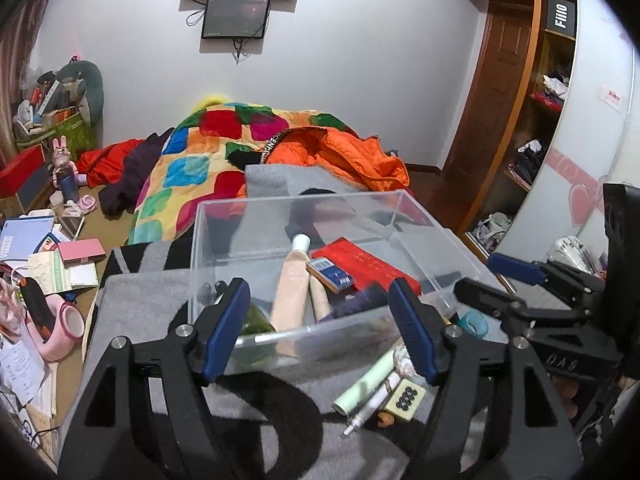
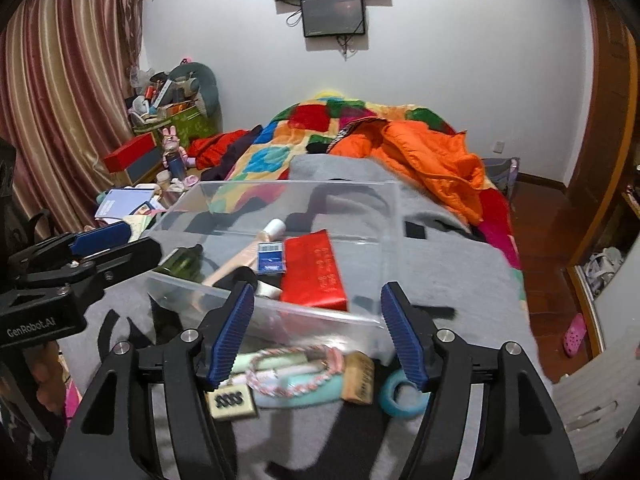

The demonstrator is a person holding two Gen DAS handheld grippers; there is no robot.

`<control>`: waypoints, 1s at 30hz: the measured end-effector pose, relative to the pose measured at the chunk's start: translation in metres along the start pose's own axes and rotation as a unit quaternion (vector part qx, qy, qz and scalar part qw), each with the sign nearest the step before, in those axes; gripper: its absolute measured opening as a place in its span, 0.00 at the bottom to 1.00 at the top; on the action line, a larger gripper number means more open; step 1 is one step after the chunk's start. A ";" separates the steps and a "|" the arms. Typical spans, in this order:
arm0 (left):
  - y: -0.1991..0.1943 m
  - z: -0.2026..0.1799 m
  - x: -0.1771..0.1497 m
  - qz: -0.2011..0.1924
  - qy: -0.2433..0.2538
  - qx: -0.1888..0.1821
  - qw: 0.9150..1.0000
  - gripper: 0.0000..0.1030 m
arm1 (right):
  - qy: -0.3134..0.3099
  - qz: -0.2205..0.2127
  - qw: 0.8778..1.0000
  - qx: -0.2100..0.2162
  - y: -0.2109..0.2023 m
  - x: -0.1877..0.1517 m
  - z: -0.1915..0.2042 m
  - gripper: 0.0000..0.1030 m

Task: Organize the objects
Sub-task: 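Lower the purple bottle and blue card pack into the box and release both, then grasp the mahjong tile with the left gripper while the right gripper grasps the teal tape roll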

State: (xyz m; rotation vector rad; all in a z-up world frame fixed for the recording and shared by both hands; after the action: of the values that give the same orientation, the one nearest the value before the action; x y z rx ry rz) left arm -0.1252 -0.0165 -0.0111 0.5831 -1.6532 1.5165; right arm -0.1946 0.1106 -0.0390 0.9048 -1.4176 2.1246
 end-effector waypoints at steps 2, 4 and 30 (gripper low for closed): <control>0.000 -0.003 -0.004 0.006 0.001 -0.004 1.000 0.70 | 0.001 -0.003 1.000 -0.008 -0.005 -0.002 -0.006 0.62; 0.001 -0.007 -0.009 0.013 0.003 -0.008 1.000 0.70 | 0.002 -0.003 1.000 -0.015 -0.007 -0.006 -0.012 0.62; 0.034 -0.090 -0.069 0.088 0.057 -0.101 0.989 0.52 | 0.031 0.058 0.992 -0.105 0.029 -0.060 -0.084 0.62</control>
State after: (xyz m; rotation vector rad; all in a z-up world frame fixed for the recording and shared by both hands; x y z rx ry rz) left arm -0.0907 0.0643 -0.0900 0.2414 -1.7787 1.4536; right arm -0.1954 0.1774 -0.1228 0.6857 -1.6596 2.0171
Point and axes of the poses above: each gripper's, at about its wrist camera, not at the fingertips, and y roughly the way its jaws point, z to its left, x to its top, the point moved 5 cm from there along y, roughly the way its jaws point, and after that the axes turned 15 degrees about y, right-handed, at the moved point
